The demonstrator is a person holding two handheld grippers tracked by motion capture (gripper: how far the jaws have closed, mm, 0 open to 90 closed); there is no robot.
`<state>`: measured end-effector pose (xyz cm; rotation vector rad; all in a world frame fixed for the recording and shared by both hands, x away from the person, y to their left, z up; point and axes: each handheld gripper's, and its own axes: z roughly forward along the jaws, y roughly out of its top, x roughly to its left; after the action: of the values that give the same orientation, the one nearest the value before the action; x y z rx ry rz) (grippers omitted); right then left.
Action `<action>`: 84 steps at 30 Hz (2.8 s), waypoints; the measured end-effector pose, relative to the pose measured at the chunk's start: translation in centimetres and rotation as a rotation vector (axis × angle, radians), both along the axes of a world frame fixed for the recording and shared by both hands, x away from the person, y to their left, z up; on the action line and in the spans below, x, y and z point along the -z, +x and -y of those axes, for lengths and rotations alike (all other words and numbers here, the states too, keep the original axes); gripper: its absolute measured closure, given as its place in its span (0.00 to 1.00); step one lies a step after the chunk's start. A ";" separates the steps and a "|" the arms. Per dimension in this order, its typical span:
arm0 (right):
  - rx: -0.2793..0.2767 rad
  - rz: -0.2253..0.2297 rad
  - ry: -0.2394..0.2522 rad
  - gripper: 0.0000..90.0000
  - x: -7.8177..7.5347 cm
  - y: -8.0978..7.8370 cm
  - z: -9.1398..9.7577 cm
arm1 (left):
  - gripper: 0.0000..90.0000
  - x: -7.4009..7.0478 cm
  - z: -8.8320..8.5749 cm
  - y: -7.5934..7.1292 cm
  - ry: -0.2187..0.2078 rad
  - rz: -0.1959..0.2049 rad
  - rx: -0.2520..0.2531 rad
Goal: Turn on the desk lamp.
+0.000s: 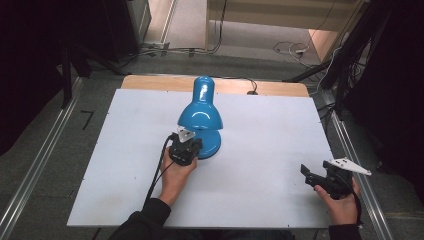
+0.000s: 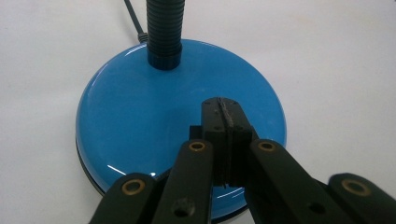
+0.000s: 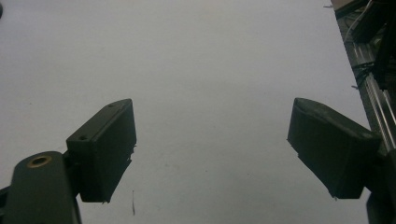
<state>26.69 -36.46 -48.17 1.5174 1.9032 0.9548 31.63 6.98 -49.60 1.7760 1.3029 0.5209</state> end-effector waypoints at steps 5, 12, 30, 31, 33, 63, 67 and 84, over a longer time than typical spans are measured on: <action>-0.002 0.000 0.002 0.16 0.0 0.0 0.0 | 1.00 0.2 0.0 0.0 0.001 -0.006 0.003; -0.002 0.000 0.003 0.16 0.0 0.0 0.0 | 1.00 0.2 0.0 0.0 0.009 -0.002 0.003; -0.001 0.000 0.003 0.16 0.0 -0.1 0.0 | 1.00 0.4 0.0 -0.2 0.000 0.006 -0.004; 0.000 0.002 0.003 0.16 -0.1 -0.1 0.0 | 1.00 0.4 0.0 -0.2 -0.001 0.006 -0.003; 0.000 0.002 0.003 0.16 -0.1 -0.1 0.0 | 1.00 0.4 0.0 -0.1 -0.002 0.004 -0.003; -0.003 0.000 0.001 0.16 0.0 0.0 0.0 | 1.00 0.4 0.3 -0.5 0.070 0.030 0.006; -0.002 0.000 0.001 0.16 0.0 0.0 0.0 | 1.00 0.5 0.3 -0.5 0.068 0.034 0.006; 0.000 0.000 0.008 0.16 0.0 0.0 0.1 | 0.99 -0.2 -0.5 -1.3 0.022 0.044 0.019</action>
<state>26.73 -36.58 -48.13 1.5216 1.9021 0.9633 30.33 7.46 -49.44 1.7838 1.2535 0.5623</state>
